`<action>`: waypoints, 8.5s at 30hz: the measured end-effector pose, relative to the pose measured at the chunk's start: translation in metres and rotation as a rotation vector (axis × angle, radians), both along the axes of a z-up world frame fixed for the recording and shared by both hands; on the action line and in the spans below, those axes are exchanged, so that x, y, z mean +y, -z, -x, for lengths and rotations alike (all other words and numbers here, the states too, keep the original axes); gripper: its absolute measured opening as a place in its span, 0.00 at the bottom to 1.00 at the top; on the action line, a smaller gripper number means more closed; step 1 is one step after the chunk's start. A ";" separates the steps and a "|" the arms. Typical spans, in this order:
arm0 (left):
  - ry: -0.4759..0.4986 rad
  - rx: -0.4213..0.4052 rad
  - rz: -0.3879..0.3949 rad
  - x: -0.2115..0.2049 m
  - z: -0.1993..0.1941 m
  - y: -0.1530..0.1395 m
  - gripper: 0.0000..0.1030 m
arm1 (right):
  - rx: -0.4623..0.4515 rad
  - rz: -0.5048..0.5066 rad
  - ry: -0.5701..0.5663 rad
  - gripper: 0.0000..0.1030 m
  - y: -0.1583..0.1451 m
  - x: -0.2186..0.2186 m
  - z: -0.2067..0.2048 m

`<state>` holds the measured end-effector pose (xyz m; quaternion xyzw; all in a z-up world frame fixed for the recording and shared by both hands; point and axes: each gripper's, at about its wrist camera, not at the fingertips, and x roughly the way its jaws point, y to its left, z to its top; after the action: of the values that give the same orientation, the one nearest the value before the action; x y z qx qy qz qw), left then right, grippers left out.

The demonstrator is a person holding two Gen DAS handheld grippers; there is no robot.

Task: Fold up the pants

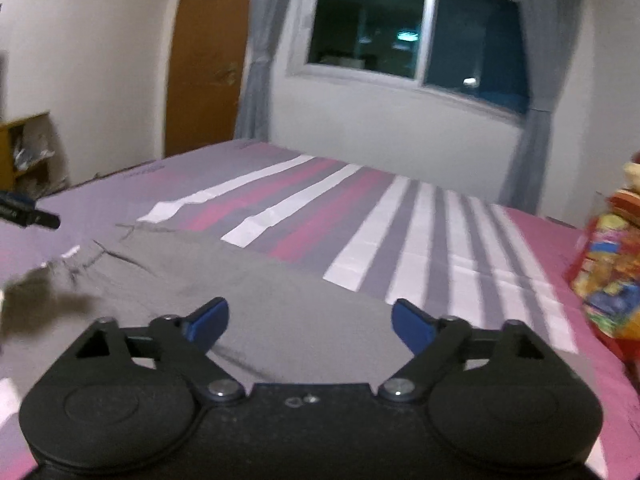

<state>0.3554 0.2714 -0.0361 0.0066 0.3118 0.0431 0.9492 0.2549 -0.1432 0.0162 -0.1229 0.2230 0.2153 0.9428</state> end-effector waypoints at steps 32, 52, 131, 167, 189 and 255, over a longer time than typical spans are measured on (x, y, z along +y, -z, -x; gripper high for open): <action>0.266 0.193 0.086 0.057 -0.189 0.092 0.17 | 0.290 0.200 -0.483 0.04 0.094 0.070 -0.228; 0.298 -0.162 0.138 0.062 0.068 -0.011 0.17 | -0.055 0.225 -0.461 0.04 -0.029 0.018 0.069; -0.144 0.057 0.656 0.101 0.141 0.105 0.18 | 0.621 -0.831 0.269 0.05 0.142 -0.075 0.123; -0.269 0.097 0.691 0.040 0.178 0.120 0.64 | 0.302 -1.054 0.787 0.40 0.141 -0.312 0.148; -0.260 0.103 0.676 0.036 0.170 0.118 0.64 | 0.191 -0.957 0.993 0.03 0.138 -0.385 0.198; 0.008 -0.080 0.513 -0.067 0.218 0.058 0.53 | 0.418 -0.774 0.177 0.20 0.119 -0.138 0.156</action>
<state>0.1373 0.2047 -0.0946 -0.2351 0.2744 -0.0408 0.9315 0.0991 -0.2810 -0.1027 0.3044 0.3212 0.2216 0.8689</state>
